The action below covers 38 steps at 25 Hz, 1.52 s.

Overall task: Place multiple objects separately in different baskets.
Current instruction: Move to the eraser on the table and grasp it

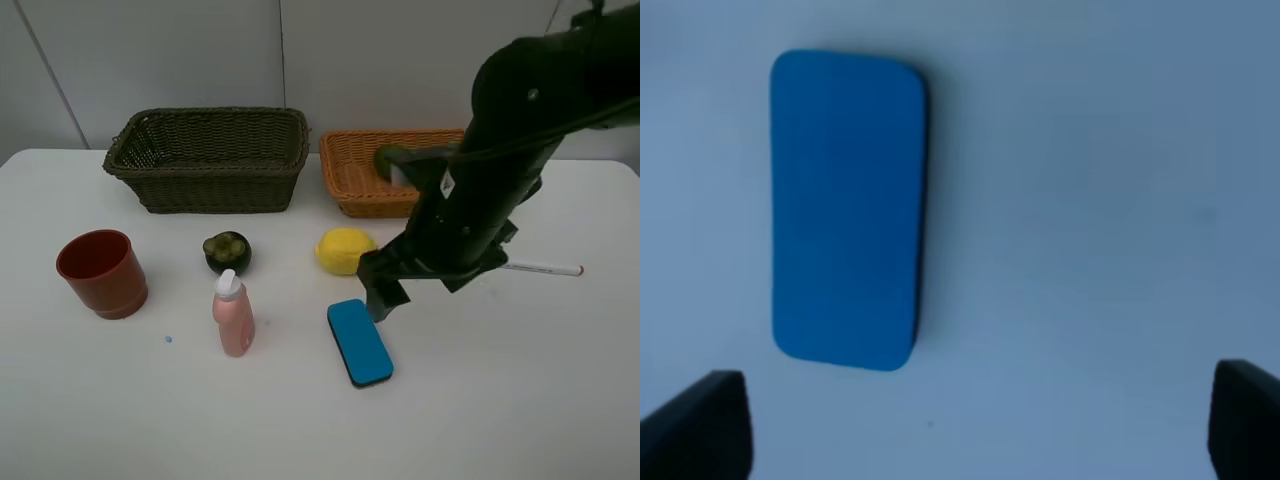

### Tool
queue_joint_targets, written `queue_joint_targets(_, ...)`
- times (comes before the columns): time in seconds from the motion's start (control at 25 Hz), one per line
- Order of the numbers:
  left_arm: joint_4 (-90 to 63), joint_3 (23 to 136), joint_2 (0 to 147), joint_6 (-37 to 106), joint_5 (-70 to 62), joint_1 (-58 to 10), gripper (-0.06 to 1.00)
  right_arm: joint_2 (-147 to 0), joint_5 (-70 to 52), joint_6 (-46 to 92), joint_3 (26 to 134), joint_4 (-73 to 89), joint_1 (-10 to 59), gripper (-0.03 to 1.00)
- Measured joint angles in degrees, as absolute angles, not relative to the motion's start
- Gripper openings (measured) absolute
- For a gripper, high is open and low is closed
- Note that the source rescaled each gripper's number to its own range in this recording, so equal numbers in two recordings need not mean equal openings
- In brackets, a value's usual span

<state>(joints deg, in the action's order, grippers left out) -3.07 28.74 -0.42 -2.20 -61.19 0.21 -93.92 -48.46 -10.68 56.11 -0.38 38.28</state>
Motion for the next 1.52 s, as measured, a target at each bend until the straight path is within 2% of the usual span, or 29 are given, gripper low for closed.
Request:
queue_joint_targets(0.16, -3.1, 28.7, -0.4, -2.2, -61.2, 0.2, 0.98, -93.9, -41.4, -11.1, 53.1, 0.9, 42.9, 1.00)
queue_joint_targets(0.36, -3.1, 28.7, -0.4, -2.2, -61.2, 0.2, 0.98, -97.3, -36.3, -12.1, 52.2, 2.8, 43.5, 1.00)
queue_joint_targets(0.72, -3.1, 28.7, -0.4, -2.2, -61.2, 0.2, 0.98, -106.7, -33.2, -12.2, 52.2, 5.7, 43.5, 1.00)
queue_joint_targets(1.52, -3.1, 28.7, -0.4, -2.2, -61.2, 0.2, 0.98, -109.0, -32.1, -12.3, 52.2, 6.1, 43.5, 1.00)
